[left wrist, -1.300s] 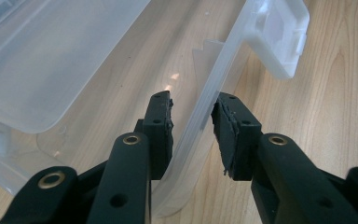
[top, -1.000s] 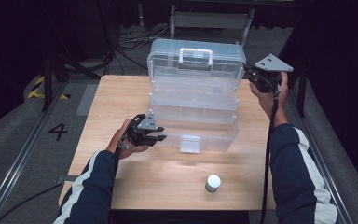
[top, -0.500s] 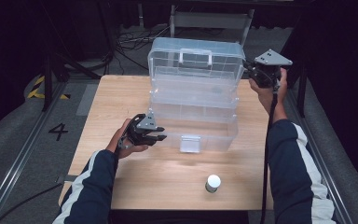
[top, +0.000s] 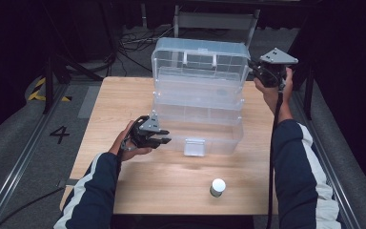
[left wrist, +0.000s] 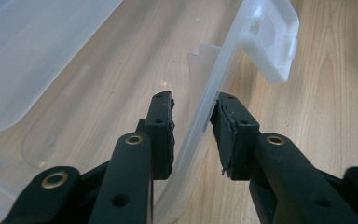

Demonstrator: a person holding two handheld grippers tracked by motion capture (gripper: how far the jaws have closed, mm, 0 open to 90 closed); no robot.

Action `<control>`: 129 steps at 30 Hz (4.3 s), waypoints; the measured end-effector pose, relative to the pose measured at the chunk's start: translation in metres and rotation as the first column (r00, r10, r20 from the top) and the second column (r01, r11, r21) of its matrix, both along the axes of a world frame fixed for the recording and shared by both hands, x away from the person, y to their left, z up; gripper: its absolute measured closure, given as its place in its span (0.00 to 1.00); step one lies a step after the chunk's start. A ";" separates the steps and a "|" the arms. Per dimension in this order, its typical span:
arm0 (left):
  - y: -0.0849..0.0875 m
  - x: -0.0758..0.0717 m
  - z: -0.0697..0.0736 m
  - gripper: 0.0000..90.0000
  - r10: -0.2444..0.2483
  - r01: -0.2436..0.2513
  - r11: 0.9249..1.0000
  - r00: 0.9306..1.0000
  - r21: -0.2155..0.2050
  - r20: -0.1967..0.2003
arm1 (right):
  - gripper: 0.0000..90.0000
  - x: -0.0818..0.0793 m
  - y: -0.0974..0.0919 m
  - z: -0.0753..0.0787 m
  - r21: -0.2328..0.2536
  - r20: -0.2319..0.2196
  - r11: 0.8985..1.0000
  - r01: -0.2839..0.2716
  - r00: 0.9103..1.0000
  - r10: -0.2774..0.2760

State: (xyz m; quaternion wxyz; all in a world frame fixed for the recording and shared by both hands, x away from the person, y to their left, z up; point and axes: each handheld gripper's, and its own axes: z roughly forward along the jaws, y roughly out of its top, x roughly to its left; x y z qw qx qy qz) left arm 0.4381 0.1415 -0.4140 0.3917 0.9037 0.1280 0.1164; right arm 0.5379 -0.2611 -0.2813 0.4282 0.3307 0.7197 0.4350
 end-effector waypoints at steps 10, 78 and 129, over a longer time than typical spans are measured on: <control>0.000 0.000 0.000 0.77 -0.001 0.001 1.000 1.000 -0.001 -0.003 | 0.95 0.003 0.000 0.002 0.000 -0.016 1.000 0.005 1.000 -0.005; -0.001 -0.002 -0.003 0.79 -0.026 0.026 1.000 1.000 -0.005 -0.002 | 0.95 0.054 0.003 0.005 0.032 -0.132 0.999 0.017 0.991 -0.012; 0.004 -0.004 -0.004 0.79 -0.042 0.041 0.999 0.999 -0.018 -0.025 | 0.94 0.090 0.012 -0.007 0.017 -0.224 0.996 0.083 0.972 -0.077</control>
